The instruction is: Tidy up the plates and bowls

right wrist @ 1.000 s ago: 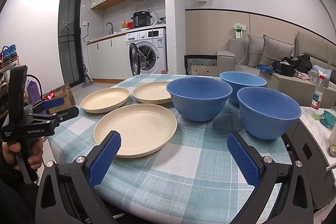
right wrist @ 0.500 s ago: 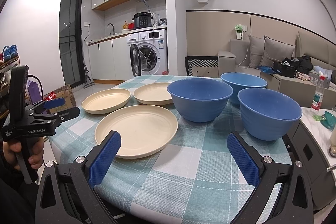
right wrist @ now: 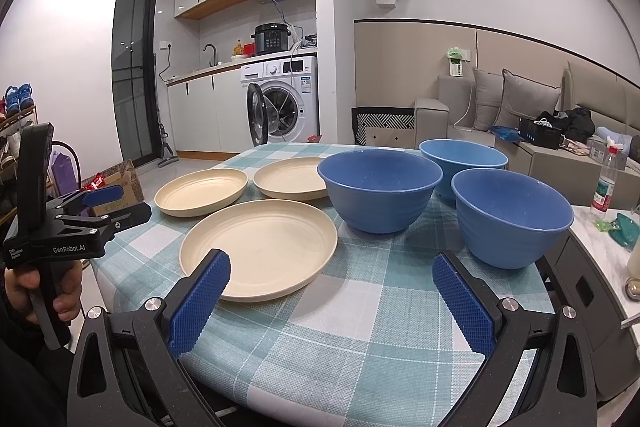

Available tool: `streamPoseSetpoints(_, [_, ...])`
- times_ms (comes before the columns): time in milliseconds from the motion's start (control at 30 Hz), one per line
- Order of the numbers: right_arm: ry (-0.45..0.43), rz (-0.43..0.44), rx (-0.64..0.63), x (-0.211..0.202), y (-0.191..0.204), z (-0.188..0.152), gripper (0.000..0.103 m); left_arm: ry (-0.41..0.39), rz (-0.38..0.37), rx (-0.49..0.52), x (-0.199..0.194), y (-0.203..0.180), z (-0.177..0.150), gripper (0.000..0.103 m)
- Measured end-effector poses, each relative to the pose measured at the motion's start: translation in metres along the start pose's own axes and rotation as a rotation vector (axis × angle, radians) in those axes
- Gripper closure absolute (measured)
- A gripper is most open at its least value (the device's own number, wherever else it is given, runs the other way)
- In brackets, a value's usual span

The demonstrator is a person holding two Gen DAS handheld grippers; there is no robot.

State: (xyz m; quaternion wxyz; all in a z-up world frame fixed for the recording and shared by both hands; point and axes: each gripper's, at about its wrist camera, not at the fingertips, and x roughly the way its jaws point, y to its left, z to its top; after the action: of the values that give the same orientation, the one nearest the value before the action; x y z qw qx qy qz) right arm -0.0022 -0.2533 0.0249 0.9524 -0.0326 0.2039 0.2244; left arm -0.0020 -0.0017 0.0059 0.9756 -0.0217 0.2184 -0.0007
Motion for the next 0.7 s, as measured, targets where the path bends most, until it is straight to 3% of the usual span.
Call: streamPoseSetpoints(700, [0.0,-0.001,0.013,0.0004,-0.004,0.0016,0.0,-0.001,0.0,0.0,-0.0009,0.0009,0.001,0.002])
